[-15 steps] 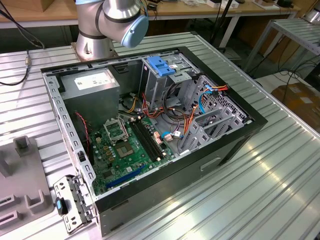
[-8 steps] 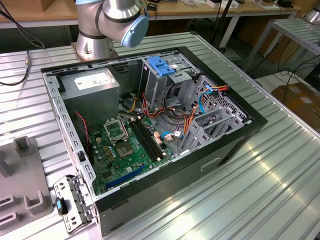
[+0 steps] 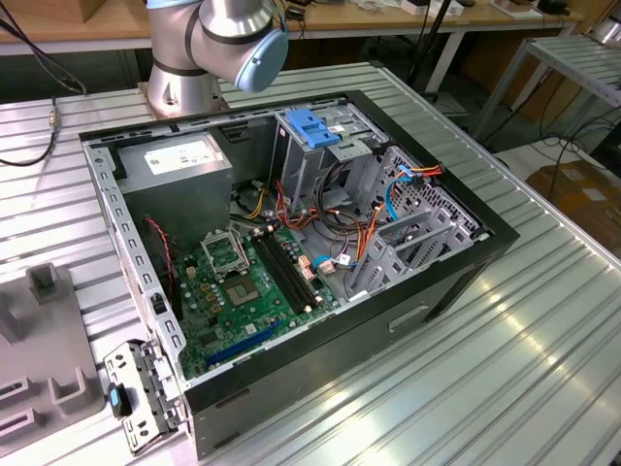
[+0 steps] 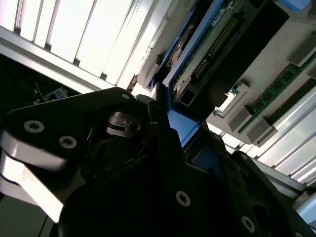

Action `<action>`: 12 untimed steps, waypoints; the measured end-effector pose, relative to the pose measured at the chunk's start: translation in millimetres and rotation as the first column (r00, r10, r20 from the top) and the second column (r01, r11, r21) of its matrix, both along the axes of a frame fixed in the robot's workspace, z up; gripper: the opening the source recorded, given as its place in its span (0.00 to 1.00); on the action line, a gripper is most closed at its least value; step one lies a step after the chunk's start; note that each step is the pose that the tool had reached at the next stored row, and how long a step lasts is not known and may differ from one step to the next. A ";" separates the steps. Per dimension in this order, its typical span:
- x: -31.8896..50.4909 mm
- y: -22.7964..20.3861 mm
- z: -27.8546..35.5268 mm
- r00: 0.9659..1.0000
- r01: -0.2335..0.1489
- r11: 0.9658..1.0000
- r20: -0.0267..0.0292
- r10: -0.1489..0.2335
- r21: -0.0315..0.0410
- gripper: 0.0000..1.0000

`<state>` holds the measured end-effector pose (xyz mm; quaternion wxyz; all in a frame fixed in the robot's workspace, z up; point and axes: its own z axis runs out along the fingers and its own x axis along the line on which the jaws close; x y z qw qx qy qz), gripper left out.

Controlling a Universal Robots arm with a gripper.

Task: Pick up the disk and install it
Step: 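Pick up the disk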

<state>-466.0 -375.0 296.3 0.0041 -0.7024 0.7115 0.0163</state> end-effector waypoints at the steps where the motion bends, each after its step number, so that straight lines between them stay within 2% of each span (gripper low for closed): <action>1: 0.0 0.0 0.0 1.000 0.000 1.000 0.000 0.000 0.000 0.37; 12: 0.0 0.0 0.0 1.000 0.005 1.000 0.000 -0.005 0.000 0.37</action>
